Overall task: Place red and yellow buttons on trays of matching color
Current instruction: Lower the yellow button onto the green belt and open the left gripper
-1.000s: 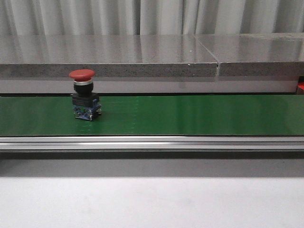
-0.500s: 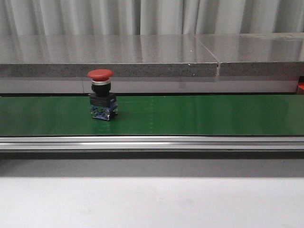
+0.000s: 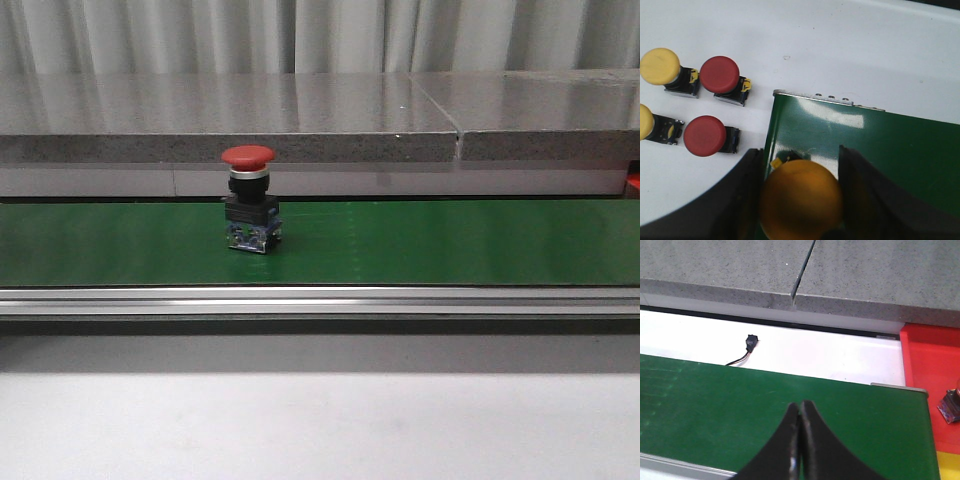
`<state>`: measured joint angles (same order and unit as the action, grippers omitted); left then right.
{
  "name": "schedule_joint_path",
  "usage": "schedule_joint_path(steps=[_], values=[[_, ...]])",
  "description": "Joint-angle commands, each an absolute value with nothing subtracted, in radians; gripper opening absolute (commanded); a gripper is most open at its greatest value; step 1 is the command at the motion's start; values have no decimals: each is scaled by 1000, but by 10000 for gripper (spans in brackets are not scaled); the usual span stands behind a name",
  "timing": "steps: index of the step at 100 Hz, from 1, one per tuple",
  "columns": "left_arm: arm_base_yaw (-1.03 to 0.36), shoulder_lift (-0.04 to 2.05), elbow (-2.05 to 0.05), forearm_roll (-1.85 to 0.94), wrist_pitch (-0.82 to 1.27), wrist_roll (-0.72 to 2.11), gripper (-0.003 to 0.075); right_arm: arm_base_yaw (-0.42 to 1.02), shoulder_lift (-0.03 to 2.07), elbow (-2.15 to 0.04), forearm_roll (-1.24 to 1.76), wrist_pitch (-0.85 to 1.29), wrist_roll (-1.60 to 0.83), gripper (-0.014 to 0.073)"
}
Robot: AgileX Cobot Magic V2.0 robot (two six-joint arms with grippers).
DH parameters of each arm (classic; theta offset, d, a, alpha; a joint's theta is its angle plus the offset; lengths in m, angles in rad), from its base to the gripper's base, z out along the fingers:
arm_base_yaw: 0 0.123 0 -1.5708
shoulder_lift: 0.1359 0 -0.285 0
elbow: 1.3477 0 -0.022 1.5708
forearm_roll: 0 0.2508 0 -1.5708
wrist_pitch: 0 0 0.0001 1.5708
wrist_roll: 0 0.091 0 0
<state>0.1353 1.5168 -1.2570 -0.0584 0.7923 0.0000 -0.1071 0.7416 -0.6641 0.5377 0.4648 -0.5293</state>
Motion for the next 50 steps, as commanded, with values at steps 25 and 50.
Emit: schedule_joint_path(steps=[25,50], values=[[119,1557,-1292,-73,750,0,51,-106,733,-690,555,413,-537,-67],[115,1566,-1292,-67,740,0,51,-106,733,-690,555,413,-537,-67]])
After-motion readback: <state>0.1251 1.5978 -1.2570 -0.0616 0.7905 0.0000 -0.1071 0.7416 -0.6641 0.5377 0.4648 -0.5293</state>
